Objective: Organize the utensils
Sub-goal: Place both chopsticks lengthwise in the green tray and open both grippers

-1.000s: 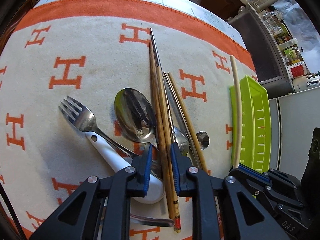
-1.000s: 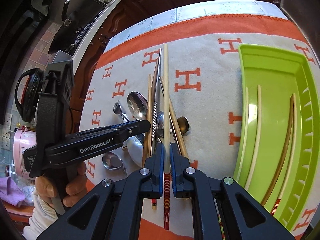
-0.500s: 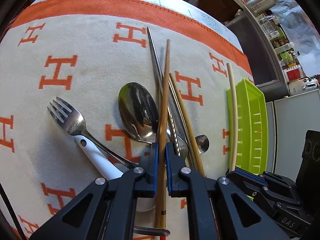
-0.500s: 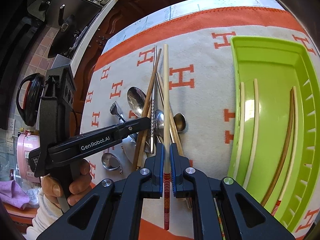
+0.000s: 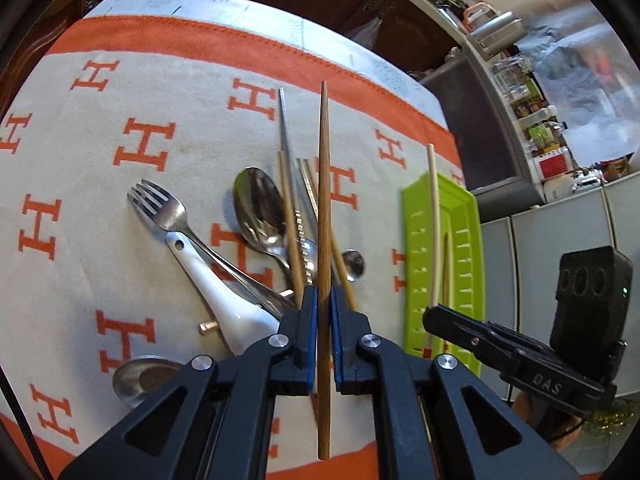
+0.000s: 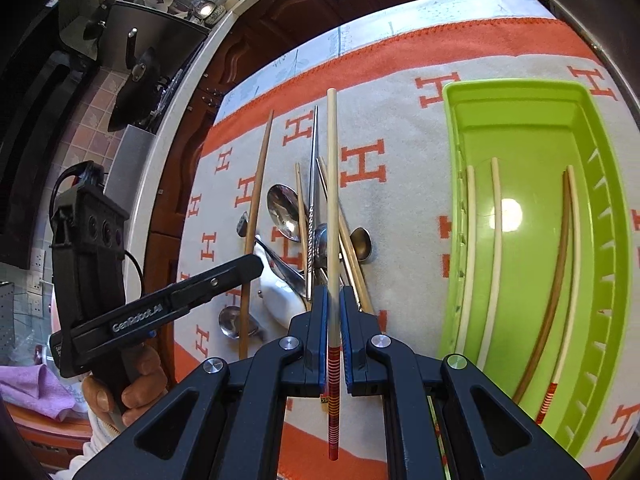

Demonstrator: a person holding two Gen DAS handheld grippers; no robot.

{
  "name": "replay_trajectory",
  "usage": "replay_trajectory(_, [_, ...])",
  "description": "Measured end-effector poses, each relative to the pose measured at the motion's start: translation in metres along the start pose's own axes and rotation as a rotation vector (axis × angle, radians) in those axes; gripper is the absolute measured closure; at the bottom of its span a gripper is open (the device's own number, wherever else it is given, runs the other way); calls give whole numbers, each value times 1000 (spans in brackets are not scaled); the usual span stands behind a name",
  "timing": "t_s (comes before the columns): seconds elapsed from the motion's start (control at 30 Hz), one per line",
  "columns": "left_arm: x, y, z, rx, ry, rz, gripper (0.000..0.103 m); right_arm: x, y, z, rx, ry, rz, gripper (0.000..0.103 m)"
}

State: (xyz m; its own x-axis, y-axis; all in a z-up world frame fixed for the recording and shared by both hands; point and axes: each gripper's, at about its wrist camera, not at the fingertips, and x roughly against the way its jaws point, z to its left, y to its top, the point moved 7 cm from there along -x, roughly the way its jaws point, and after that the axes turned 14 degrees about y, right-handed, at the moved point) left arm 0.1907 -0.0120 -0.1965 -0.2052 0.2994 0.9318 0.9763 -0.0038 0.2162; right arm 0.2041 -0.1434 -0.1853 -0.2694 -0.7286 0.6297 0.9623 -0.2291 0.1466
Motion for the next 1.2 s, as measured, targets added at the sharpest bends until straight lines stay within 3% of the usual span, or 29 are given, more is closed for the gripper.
replay_trajectory(0.23, [33, -14, -44, -69, -36, -51, 99, 48, -10, -5, 5, -26, -81, 97])
replay_trajectory(0.37, [34, -22, -82, -120, -53, -55, 99, 82, -19, -30, -16, -112, -141, 97])
replay_trajectory(0.53, [7, -34, -132, -182, -46, -26, 99, 111, -33, -64, -39, -247, -190, 97])
replay_trajectory(0.87, [-39, -44, -175, -220, -2, 7, 98, 110, -46, -99, -35, -332, -166, 96])
replay_trajectory(1.0, [-38, -48, -171, -241, 39, 3, 77, 106, -41, -114, -69, -327, -175, 89])
replay_trajectory(1.2, [-16, -52, -158, -276, 90, -52, 70, 110, -38, -110, -63, -303, -211, 88])
